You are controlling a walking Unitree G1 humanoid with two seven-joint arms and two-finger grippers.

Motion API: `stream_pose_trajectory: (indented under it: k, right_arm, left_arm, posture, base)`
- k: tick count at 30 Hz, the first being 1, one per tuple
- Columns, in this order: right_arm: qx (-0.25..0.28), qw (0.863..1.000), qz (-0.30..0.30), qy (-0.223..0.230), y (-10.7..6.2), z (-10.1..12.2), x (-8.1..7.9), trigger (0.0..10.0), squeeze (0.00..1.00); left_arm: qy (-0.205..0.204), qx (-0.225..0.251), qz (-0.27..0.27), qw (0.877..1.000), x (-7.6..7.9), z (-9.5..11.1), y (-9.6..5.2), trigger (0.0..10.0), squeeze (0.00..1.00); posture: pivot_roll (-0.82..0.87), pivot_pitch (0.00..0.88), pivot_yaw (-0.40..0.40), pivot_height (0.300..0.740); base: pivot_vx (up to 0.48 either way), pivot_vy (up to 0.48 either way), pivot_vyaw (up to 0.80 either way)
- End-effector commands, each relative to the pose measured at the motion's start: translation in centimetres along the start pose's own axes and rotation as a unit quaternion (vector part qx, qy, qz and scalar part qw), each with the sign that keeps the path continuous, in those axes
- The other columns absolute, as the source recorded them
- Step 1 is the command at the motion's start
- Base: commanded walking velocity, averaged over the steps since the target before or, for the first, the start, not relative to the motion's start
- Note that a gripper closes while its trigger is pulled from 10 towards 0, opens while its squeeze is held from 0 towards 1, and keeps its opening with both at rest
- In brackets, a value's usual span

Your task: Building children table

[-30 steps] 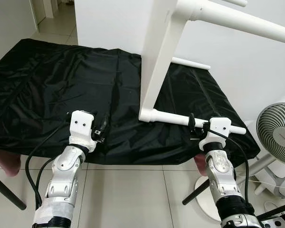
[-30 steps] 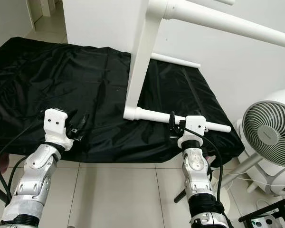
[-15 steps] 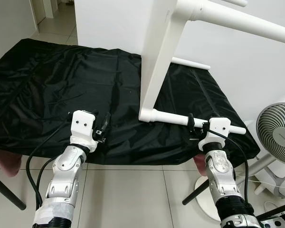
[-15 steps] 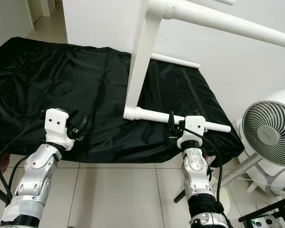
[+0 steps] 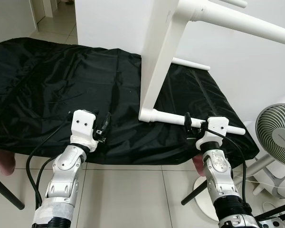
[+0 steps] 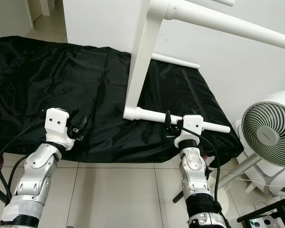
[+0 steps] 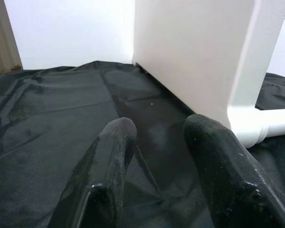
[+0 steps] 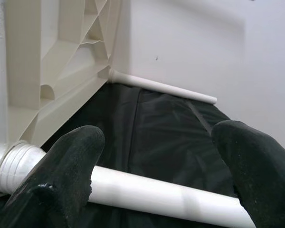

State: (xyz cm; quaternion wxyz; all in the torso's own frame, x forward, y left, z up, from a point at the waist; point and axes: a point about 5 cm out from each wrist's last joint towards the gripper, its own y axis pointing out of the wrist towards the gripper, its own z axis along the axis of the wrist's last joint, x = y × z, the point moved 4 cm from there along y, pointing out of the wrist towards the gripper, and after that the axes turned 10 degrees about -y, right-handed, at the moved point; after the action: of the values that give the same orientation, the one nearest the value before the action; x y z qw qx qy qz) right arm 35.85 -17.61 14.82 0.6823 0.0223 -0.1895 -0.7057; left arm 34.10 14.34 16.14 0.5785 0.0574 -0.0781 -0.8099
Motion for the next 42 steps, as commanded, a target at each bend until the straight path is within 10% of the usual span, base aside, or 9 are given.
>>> stream_pose_trajectory:
  k: [1, 13, 23, 24, 26, 27, 42]
  right_arm:
    - [-0.010, 1.000, -0.009, -0.010, -0.1, -0.4, 0.7, 10.0, 0.00]
    - [-0.011, 1.000, -0.012, -0.012, 0.0, -0.4, 0.8, 10.0, 0.00]
    - [-0.013, 1.000, -0.023, -0.012, -0.3, -0.4, 1.0, 10.0, 0.00]
    - [-0.013, 1.000, -0.023, -0.012, -0.2, -0.4, 1.0, 10.0, 0.00]
    - [-0.013, 1.000, -0.022, -0.012, -0.2, -0.5, 0.9, 10.0, 0.00]
    - [-0.014, 1.000, -0.022, -0.012, -0.2, -0.5, 0.9, 10.0, 0.00]
    - [-0.010, 1.000, -0.026, -0.013, -0.1, -0.2, 0.8, 10.0, 0.00]
  left_arm:
    - [0.008, -0.001, 0.006, 1.000, 0.4, 0.0, 0.1, 10.0, 0.00]
    - [0.041, -0.071, -0.113, 0.990, 7.4, -1.2, 4.1, 10.0, 0.00]
    - [0.026, -0.090, -0.074, 0.993, 8.3, -0.9, 7.1, 10.0, 0.00]
    - [0.021, -0.094, -0.068, 0.993, 8.5, -0.9, 7.5, 10.0, 0.30]
    - [0.018, -0.097, -0.065, 0.993, 8.6, -0.9, 7.8, 10.0, 0.30]
    - [0.006, -0.098, -0.066, 0.993, 8.8, -0.9, 8.0, 10.0, 1.00]
    - [0.007, -0.111, -0.019, 0.994, 9.2, -0.1, 10.3, 10.0, 1.00]
  posture:
    - [0.04, 0.000, -0.150, 0.740]
    - [0.03, 0.000, -0.147, 0.740]
    - [0.02, 0.000, -0.139, 0.740]
    - [0.02, 0.000, -0.136, 0.740]
    - [0.02, 0.000, -0.136, 0.740]
    - [0.02, 0.000, -0.135, 0.740]
    - [0.01, 0.000, -0.126, 0.740]
  base:
    - [0.000, 0.000, 0.00]
    - [0.000, 0.000, 0.00]
    - [0.000, 0.000, 0.00]
    - [0.000, 0.000, 0.00]
    - [0.000, 0.000, 0.00]
    - [0.000, 0.000, 0.00]
    - [0.000, 0.000, 0.00]
